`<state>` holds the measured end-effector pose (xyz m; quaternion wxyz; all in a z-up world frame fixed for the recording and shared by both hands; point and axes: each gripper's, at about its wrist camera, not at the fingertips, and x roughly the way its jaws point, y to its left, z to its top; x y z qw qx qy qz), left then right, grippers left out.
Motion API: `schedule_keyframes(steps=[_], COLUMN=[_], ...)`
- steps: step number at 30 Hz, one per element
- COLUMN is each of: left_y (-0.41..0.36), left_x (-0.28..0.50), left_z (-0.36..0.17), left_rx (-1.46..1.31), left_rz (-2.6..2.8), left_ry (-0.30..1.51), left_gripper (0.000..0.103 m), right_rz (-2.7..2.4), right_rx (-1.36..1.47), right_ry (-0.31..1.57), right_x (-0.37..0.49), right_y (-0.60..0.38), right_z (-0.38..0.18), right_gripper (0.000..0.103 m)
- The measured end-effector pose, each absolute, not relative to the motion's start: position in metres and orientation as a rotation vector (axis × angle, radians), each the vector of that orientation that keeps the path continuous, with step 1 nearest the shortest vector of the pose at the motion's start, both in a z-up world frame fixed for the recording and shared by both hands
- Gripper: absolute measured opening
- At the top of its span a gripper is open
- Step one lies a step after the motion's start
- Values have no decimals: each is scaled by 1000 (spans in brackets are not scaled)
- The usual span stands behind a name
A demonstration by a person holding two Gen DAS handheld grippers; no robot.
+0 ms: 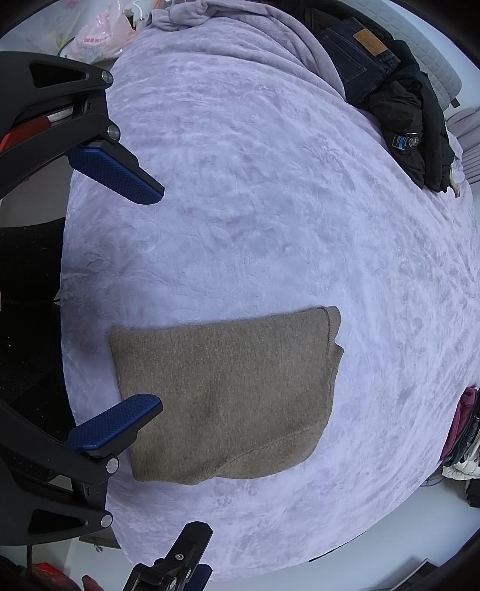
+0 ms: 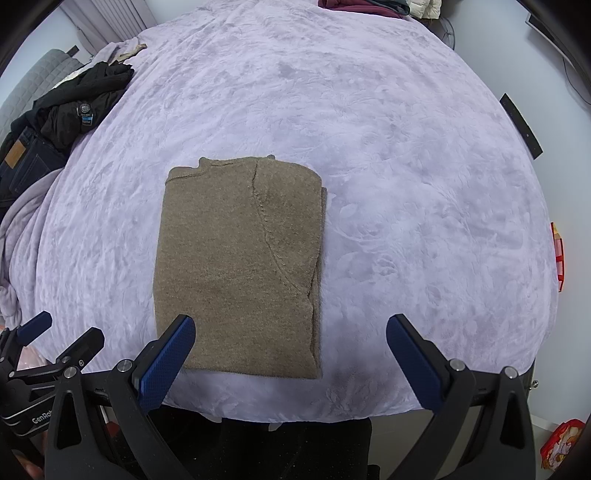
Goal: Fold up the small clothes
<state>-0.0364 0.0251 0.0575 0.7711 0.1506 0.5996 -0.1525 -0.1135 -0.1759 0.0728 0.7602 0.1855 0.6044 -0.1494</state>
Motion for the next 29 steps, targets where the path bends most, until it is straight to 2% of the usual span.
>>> schedule_keyframes(steps=[29], left_y=[30], left_x=[-34], left_z=[53], left_rx=[326], left_rz=[-327], left_ry=[1286], left_gripper=[103], right_rz=[-321], right_rx=[403], right_ry=[1333], right_x=[-113], right_y=[-177], right_z=[65], right_gripper=[103])
